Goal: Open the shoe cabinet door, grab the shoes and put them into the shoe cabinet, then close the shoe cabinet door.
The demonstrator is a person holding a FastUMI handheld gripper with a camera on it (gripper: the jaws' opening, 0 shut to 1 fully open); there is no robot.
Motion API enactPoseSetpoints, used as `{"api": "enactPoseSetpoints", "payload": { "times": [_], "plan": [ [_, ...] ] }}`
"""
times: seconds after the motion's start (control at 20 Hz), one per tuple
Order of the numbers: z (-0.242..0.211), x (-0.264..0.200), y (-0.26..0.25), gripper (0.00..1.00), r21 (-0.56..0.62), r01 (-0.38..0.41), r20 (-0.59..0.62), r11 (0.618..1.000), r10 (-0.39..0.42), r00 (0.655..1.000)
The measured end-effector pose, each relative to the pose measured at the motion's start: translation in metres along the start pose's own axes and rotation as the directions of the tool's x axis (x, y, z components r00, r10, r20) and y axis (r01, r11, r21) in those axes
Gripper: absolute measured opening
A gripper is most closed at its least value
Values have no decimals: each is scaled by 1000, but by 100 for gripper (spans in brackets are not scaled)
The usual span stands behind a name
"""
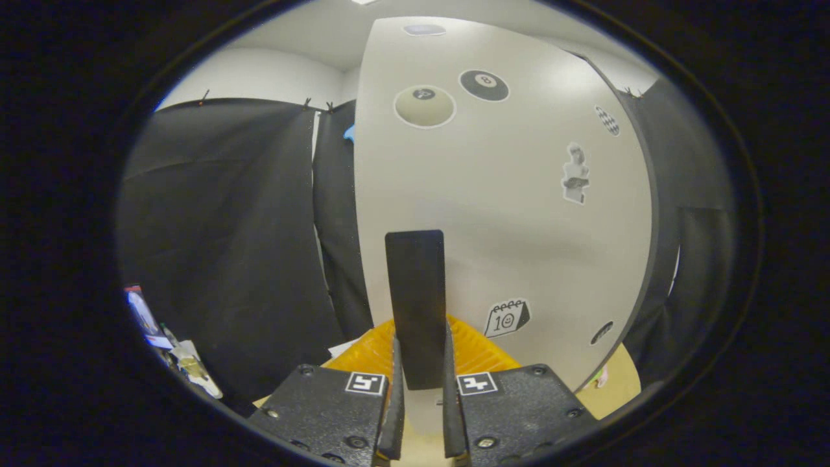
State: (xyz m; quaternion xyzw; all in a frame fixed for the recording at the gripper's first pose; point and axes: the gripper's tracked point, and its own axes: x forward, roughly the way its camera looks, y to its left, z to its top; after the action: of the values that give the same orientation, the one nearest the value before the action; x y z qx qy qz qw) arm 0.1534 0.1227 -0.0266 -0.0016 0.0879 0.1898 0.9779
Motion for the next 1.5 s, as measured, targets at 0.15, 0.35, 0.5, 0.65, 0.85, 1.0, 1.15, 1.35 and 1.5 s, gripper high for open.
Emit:
{"api": "enactPoseSetpoints", "payload": {
  "times": [0.15, 0.35, 0.5, 0.65, 0.85, 1.0, 1.15, 1.35, 1.5],
  "plan": [
    [-4, -25, -9, 27, -17, -22, 8, 1000, 22, 1000],
    [-3, -69, -30, 27, -8, -44, 19, 999, 44, 999],
    [-7, -98, -43, 27, -28, -59, 32, 998, 60, 998],
    [-9, -117, -59, 27, -32, -56, 38, 998, 57, 998],
    [-13, -151, -72, 27, -55, -19, 43, 998, 22, 999],
    [-16, -176, -86, 27, -50, -3, 43, 999, 5, 999],
    [-18, -191, -100, 27, -61, 33, 48, 998, -30, 998],
    [-20, -208, -111, 26, -80, 85, 55, 993, -81, 995],
    [-23, -227, -126, 26, -88, 131, 62, 988, -125, 990]
  ]
}}
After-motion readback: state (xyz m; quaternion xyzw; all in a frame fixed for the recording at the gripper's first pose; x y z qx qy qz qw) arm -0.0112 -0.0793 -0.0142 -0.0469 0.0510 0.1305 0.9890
